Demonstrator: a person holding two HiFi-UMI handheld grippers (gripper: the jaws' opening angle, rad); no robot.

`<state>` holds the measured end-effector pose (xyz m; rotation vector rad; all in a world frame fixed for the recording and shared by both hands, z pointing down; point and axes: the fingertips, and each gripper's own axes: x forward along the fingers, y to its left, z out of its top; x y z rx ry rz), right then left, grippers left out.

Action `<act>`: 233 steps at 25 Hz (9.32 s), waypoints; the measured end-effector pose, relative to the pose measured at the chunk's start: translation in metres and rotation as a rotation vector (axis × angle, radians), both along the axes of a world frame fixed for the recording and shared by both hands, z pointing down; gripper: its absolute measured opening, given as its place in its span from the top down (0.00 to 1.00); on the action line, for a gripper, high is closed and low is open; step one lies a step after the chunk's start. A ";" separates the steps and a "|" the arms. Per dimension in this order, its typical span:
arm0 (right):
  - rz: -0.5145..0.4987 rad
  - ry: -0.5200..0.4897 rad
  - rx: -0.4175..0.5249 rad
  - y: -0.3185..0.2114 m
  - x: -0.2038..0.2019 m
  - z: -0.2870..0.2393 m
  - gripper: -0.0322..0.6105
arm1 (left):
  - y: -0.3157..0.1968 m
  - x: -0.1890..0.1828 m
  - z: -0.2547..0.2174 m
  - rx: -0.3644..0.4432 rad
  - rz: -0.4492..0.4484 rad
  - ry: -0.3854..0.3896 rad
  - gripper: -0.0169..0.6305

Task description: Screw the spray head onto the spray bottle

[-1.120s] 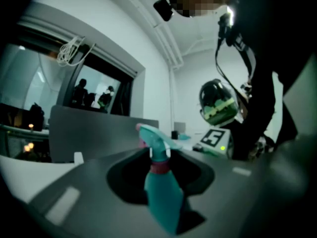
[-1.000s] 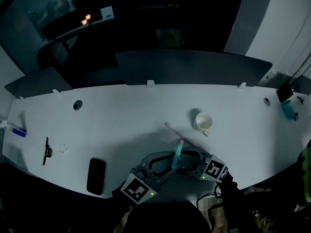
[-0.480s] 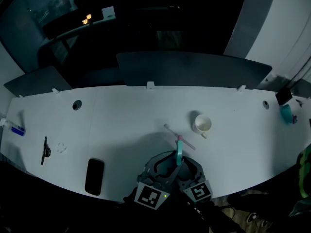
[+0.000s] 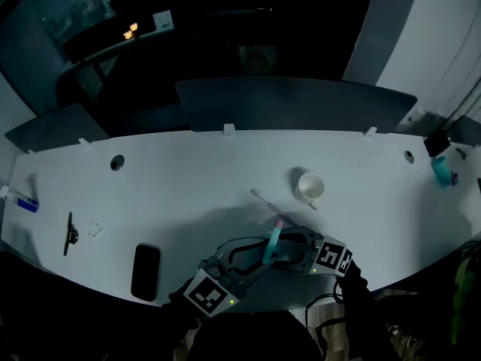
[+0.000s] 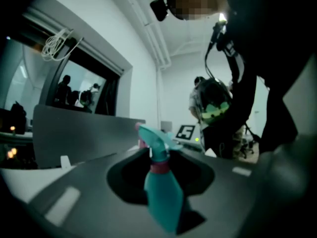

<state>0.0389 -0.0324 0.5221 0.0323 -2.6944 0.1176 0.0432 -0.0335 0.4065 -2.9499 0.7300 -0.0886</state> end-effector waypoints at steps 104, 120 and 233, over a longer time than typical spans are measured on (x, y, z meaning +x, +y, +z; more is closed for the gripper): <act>0.265 -0.064 0.018 -0.014 0.001 -0.022 0.54 | -0.019 -0.010 0.010 -0.075 -0.056 0.047 0.77; 0.459 -0.143 0.089 -0.013 -0.012 -0.020 0.49 | -0.018 -0.007 0.006 -0.107 -0.148 0.145 0.77; 1.131 -0.287 0.488 0.255 0.020 -0.142 0.94 | 0.247 -0.101 -0.026 0.023 -0.558 0.106 0.97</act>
